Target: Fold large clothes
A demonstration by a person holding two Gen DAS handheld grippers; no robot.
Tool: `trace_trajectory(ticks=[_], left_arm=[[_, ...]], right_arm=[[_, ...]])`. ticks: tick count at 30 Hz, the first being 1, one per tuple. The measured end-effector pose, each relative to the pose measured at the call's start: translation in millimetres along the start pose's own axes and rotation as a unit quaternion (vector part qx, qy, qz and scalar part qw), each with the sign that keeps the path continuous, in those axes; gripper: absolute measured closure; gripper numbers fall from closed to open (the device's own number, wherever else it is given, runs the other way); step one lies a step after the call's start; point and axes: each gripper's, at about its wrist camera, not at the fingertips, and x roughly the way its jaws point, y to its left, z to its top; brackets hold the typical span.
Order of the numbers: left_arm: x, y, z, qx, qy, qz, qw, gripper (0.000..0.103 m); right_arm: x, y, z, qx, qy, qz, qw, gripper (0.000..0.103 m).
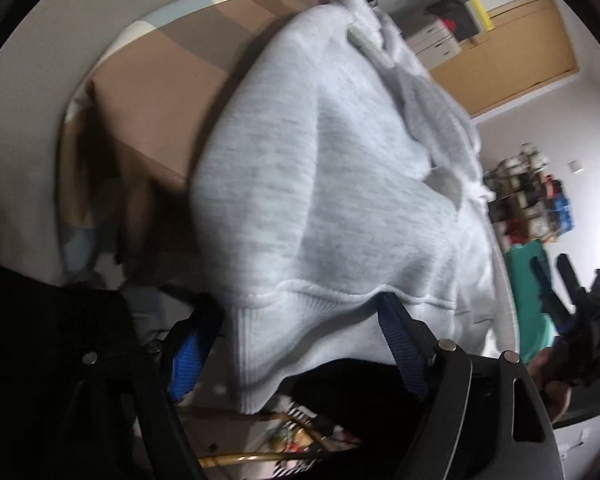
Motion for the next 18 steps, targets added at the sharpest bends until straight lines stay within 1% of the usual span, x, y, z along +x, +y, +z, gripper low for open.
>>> trace_trajectory(ticks=[1, 2, 3, 4, 5, 6, 7, 8, 10, 11, 12, 13, 14, 15, 16, 17, 18], left_arm=[[-4, -2, -1, 0.005, -0.009, -0.019, 0.9998, 0.039], [-12, -4, -2, 0.014, -0.018, -0.040, 0.9989, 0.060], [-20, -8, -3, 0.025, -0.025, -0.051, 0.9981, 0.075], [-27, -9, -3, 0.030, -0.027, -0.063, 0.9972, 0.080], [-35, -10, -3, 0.034, -0.029, -0.079, 0.9959, 0.089], [-40, -12, -4, 0.038, -0.029, -0.082, 0.9955, 0.093], [-47, -15, -5, 0.046, -0.029, -0.082, 0.9952, 0.096], [-57, -18, -6, 0.057, -0.032, -0.090, 0.9938, 0.098], [-67, -23, -6, 0.064, -0.031, -0.090, 0.9934, 0.099], [-70, -24, -5, 0.061, -0.027, -0.094, 0.9933, 0.100], [-73, -25, -5, 0.060, -0.024, -0.100, 0.9929, 0.100], [-74, -25, -2, 0.060, -0.023, -0.098, 0.9931, 0.100], [-74, -26, -1, 0.058, -0.017, -0.096, 0.9935, 0.100], [-74, -27, 1, 0.050, -0.015, -0.103, 0.9933, 0.100], [-62, -36, 8, 0.044, -0.013, -0.109, 0.9930, 0.100], [-61, -37, 11, 0.037, -0.010, -0.118, 0.9923, 0.100], [-64, -37, 13, 0.029, -0.010, -0.124, 0.9918, 0.100]], right_arm=[[0, 0, 0, 0.001, 0.000, 0.000, 1.000, 0.019], [-1, -1, 0, 0.002, -0.001, 0.001, 1.000, 0.019], [-1, -1, 0, 0.004, -0.002, 0.002, 1.000, 0.019], [-2, -1, 0, 0.005, -0.003, 0.004, 1.000, 0.019], [-2, -1, 0, 0.007, -0.004, 0.008, 1.000, 0.019], [-2, 0, 1, 0.007, -0.004, 0.010, 1.000, 0.019], [-2, 1, 1, 0.006, -0.004, 0.011, 1.000, 0.019], [-2, 2, 1, 0.004, -0.004, 0.011, 1.000, 0.019], [-2, 6, 0, 0.000, -0.005, 0.020, 1.000, 0.018], [-3, 12, -1, -0.005, -0.004, 0.041, 0.999, 0.017], [-3, 23, -1, -0.016, -0.004, 0.080, 0.997, 0.017], [-2, 31, -1, -0.027, 0.000, 0.108, 0.994, 0.017], [3, 43, -1, -0.042, 0.007, 0.125, 0.991, 0.017], [14, 59, -3, -0.066, 0.024, 0.119, 0.990, 0.017], [24, 69, -4, -0.079, 0.042, 0.103, 0.991, 0.017], [46, 86, -8, -0.098, 0.088, 0.089, 0.987, 0.017], [62, 97, -13, -0.111, 0.125, 0.101, 0.981, 0.020]])
